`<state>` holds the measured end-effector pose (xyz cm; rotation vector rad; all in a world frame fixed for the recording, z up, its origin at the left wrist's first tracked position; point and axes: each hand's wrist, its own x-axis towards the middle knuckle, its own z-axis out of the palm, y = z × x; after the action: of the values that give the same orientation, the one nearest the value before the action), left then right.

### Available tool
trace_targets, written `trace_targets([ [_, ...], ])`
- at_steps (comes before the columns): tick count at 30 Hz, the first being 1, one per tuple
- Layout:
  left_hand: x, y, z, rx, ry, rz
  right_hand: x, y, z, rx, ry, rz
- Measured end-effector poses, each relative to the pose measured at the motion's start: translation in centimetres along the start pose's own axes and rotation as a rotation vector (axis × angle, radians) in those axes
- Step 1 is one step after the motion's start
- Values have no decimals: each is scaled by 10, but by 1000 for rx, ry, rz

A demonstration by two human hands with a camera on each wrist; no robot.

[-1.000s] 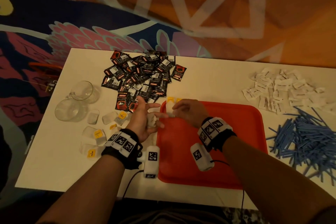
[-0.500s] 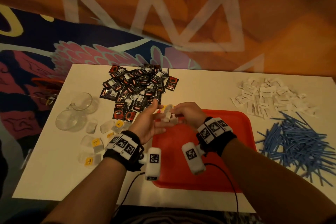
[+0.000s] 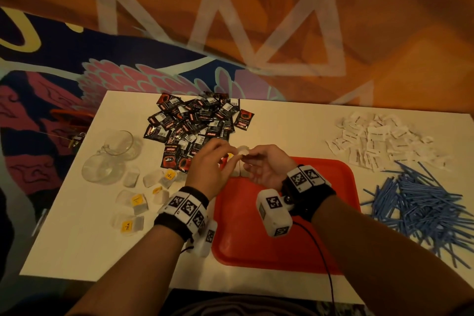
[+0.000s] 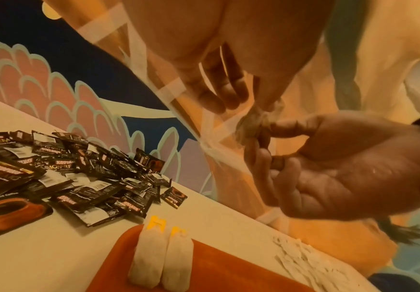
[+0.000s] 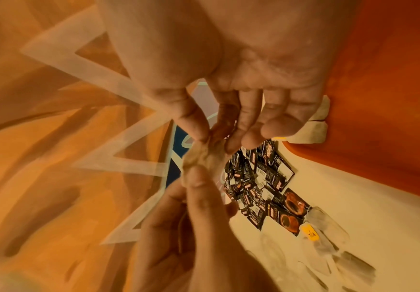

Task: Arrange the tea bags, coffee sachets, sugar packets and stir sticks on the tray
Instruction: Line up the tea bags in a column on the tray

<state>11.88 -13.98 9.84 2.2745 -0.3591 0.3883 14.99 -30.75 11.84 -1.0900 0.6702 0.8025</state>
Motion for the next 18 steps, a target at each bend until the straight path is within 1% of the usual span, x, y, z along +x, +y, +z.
trace_targets([
  [2,4,0,-3,-43,31,-8,-1,-1,-1,-19,25,-21],
  [3,6,0,-5,-70,31,-44,-1,-2,-1,-60,59,-70],
  [4,9,0,-6,-92,22,-90,0,-3,-2,-141,102,-157],
  [6,15,-1,-11,-136,-47,-178,2,-7,-7,-414,153,-425],
  [7,17,0,-12,-151,-100,-209,4,-8,-10,-573,111,-557],
  [8,19,1,-14,-165,-151,-227,3,-9,-11,-709,30,-647],
  [9,21,1,-14,-178,-187,-250,2,-8,-11,-808,-48,-707],
  [10,23,1,-14,-193,-206,-276,2,-6,-11,-863,-91,-748],
  [11,24,2,-14,-211,-209,-307,3,-4,-10,-862,-100,-778],
  [12,25,1,-13,-238,-201,-336,4,-4,-8,-840,-79,-793],
  [14,26,0,-10,-284,-183,-381,6,-4,-8,-848,15,-813],
  [16,27,-3,-7,-322,-166,-414,10,-3,-9,-909,69,-790],
  [18,26,-6,-4,-368,-143,-459,13,0,-10,-932,57,-742],
])
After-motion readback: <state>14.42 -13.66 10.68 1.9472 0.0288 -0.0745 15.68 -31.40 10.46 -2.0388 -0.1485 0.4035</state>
